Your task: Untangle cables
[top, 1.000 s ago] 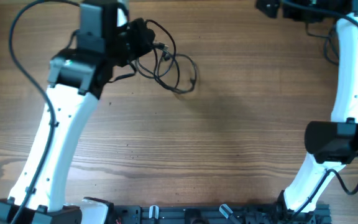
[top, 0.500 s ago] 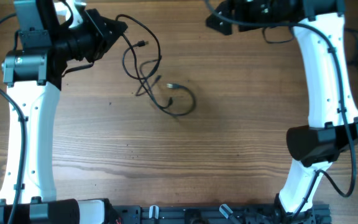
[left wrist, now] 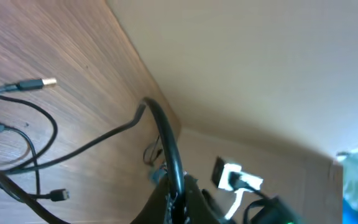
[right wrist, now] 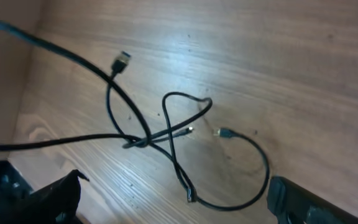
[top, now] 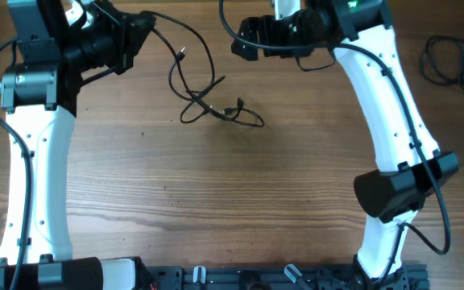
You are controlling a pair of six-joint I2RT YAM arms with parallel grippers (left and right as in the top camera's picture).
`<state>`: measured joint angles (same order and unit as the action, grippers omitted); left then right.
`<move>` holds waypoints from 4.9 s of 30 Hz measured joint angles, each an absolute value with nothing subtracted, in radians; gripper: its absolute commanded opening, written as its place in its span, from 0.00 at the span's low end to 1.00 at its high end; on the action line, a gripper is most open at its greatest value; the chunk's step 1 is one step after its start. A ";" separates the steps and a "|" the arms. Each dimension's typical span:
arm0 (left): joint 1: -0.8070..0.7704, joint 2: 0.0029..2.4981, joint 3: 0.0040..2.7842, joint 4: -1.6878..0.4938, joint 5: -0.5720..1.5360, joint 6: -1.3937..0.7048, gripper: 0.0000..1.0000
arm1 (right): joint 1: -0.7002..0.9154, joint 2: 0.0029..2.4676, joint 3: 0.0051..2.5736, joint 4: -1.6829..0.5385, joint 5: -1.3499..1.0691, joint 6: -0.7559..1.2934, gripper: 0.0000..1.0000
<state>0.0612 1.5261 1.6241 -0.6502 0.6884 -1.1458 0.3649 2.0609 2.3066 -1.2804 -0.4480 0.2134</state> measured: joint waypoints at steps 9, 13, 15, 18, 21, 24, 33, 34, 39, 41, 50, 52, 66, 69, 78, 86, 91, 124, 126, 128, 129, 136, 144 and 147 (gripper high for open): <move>0.061 1.526 1.624 -0.649 0.596 -1.282 0.04 | 0.454 2.062 2.089 -1.092 -0.443 0.329 0.91; 0.061 1.526 1.624 -0.649 0.588 -1.338 0.04 | 0.460 2.062 2.046 -1.032 -0.444 0.346 0.84; 0.061 1.526 1.624 -0.648 0.584 -1.357 0.04 | 0.460 2.062 2.035 -1.010 -0.444 0.333 0.80; 0.061 1.526 1.624 -0.646 0.582 -1.409 0.04 | 0.460 2.062 2.035 -0.987 -0.444 0.311 0.79; 0.061 1.526 1.624 -0.646 0.580 -1.504 0.04 | 0.460 2.062 2.035 -0.974 -0.444 0.302 0.79; 0.061 1.526 1.624 -0.646 0.582 -1.586 0.04 | 0.460 2.062 2.033 -0.951 -0.444 0.298 0.76; 0.061 1.527 1.623 -0.473 0.661 -1.351 0.04 | 0.460 2.078 2.030 -0.934 -0.444 0.286 0.73; 0.061 1.527 1.623 -0.470 0.669 -1.243 0.04 | 0.460 2.083 2.029 -0.942 -0.444 0.282 0.73; 0.062 1.527 1.623 -0.519 0.683 -0.842 0.04 | 0.460 2.091 2.029 -0.973 -0.444 0.225 0.73; 0.062 1.527 1.623 -0.519 0.683 -0.795 0.04 | 0.460 2.091 2.029 -0.984 -0.444 0.192 0.73; 0.062 1.527 1.623 -0.516 0.691 -0.767 0.04 | 0.460 2.128 2.028 -0.994 -0.434 0.054 0.73; 0.062 1.527 1.623 -0.528 0.691 -0.767 0.04 | 0.460 2.154 2.028 -1.038 -0.453 0.029 0.72; 0.069 1.527 1.623 -0.813 0.403 -0.854 0.04 | 0.460 2.178 2.009 -1.129 -0.495 -0.069 0.69; 0.069 1.527 1.623 -0.876 0.207 -0.936 0.04 | 0.462 2.178 1.998 -1.084 -0.497 -0.039 0.69; 0.069 1.651 1.623 -1.070 0.049 -0.971 0.04 | 0.551 2.179 1.883 -0.897 -0.497 0.135 0.63; 0.069 1.674 1.623 -1.037 0.217 -0.618 0.04 | 0.588 2.181 1.867 -0.752 -0.497 0.485 0.59; 0.069 1.674 1.623 -0.914 0.509 -0.373 0.04 | 0.588 2.225 1.867 -0.752 -0.497 0.554 0.59; 0.197 1.578 1.623 -0.471 1.335 -0.481 0.04 | 0.418 2.239 1.866 -0.739 -0.916 0.287 0.59; 0.198 1.578 1.623 -0.443 1.341 -0.516 0.04 | 0.418 2.239 1.866 -0.762 -0.920 0.226 0.59; 0.198 1.578 1.623 -0.433 1.345 -0.543 0.04 | 0.418 2.239 1.866 -0.769 -0.920 0.176 0.59; 0.198 1.578 1.623 -0.428 1.346 -0.562 0.04 | 0.418 2.239 1.866 -0.770 -0.920 0.138 0.59; 0.199 1.578 1.623 -0.365 1.355 -0.759 0.04 | 0.436 2.239 1.866 -0.789 -0.897 -0.137 0.59; 0.252 1.578 1.623 -0.354 1.356 -1.058 0.04 | 0.442 2.239 1.866 -0.827 -0.844 -0.186 0.60; 0.252 1.578 1.623 -0.354 1.356 -1.098 0.04 | 0.451 2.239 1.866 -0.765 -0.809 -0.021 0.59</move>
<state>0.2516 1.5780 1.6226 -0.3538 1.3563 -1.0985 0.4507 2.2391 1.8664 -0.7647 -0.8093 -0.0212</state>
